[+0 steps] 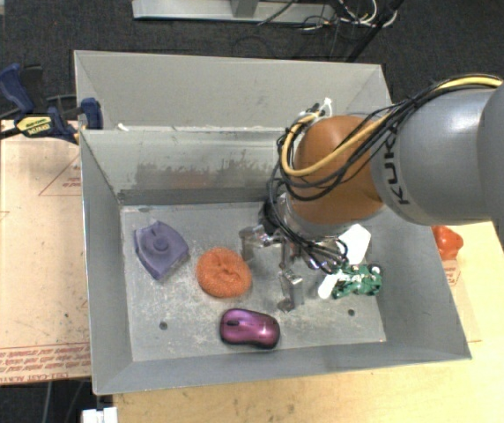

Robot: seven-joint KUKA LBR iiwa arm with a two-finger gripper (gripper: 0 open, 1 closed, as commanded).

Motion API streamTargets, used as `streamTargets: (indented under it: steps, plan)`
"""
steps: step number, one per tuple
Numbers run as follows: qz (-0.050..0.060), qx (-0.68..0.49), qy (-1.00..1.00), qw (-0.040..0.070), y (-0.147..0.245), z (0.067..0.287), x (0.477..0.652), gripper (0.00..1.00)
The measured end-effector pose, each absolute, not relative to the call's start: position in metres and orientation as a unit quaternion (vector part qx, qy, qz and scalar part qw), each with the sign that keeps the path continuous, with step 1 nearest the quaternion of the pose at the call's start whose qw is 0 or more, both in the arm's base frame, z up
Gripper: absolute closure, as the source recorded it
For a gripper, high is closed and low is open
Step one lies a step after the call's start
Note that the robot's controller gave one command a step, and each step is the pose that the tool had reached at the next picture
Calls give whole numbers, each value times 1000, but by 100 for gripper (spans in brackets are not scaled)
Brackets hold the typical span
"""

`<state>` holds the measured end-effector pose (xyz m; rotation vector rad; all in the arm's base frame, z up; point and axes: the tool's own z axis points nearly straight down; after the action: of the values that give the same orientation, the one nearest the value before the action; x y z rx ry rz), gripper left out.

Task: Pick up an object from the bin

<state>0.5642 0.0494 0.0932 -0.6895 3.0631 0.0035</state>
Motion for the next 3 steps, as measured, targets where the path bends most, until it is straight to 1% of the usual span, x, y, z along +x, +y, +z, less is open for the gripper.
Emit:
streamTargets:
  steps: [1, 2, 3]
  plan:
    - [-1, -133, 991, 1, 80, 80, 560, 0]
    - [2, -148, 989, -1, 88, 99, 575, 0]
    - [0, -285, 959, 2, 95, 98, 557, 0]
